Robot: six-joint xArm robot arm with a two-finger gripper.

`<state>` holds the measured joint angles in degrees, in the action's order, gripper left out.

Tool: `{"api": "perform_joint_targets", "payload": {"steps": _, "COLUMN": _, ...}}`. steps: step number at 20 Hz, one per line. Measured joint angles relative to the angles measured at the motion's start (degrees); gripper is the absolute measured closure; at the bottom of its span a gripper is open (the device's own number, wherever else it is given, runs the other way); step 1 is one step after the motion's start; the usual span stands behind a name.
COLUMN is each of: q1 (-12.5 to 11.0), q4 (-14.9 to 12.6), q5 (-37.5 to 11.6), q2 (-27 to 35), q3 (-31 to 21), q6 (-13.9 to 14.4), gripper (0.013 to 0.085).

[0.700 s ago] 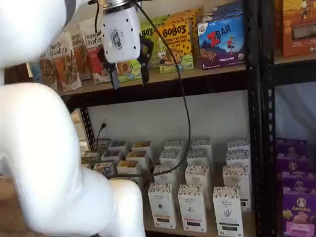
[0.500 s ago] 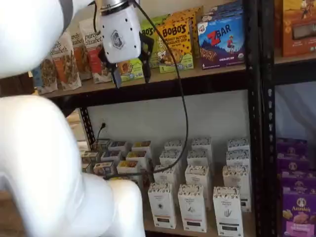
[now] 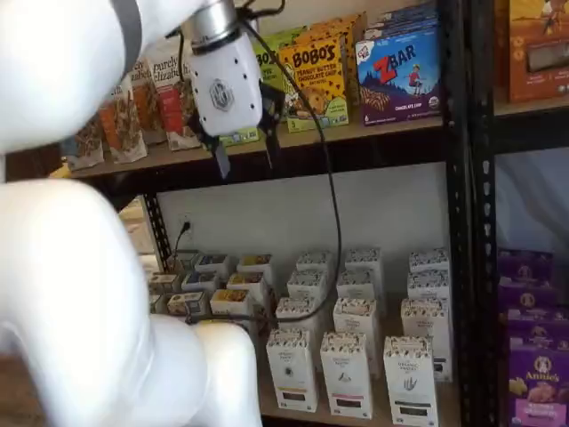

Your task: Pick up the white box with a green strip in the middle, on the bottom shelf, the sixth box from the left

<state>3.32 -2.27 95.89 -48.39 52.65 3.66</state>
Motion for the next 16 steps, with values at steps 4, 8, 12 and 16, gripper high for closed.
{"api": "perform_joint_targets", "payload": {"steps": 4, "q1": -1.2, "q4": -0.7, "q5": -4.2, "q2": -0.6, "q3": -5.2, "q6": -1.0, "gripper": 0.013}}
{"api": "perform_joint_targets", "payload": {"steps": 8, "q1": -4.6, "q4": -0.5, "q5": -11.0, "q2": -0.6, "q3": -12.3, "q6": -3.9, "gripper": 0.013}}
{"api": "perform_joint_targets", "payload": {"steps": 12, "q1": -7.2, "q4": -1.4, "q5": -19.1, "q2": 0.3, "q3": -18.9, "q6": -5.8, "gripper": 0.013}}
{"api": "perform_joint_targets", "payload": {"steps": 16, "q1": -9.7, "q4": -1.4, "q5": -29.1, "q2": 3.7, "q3": -24.9, "q6": -7.7, "gripper": 0.013}}
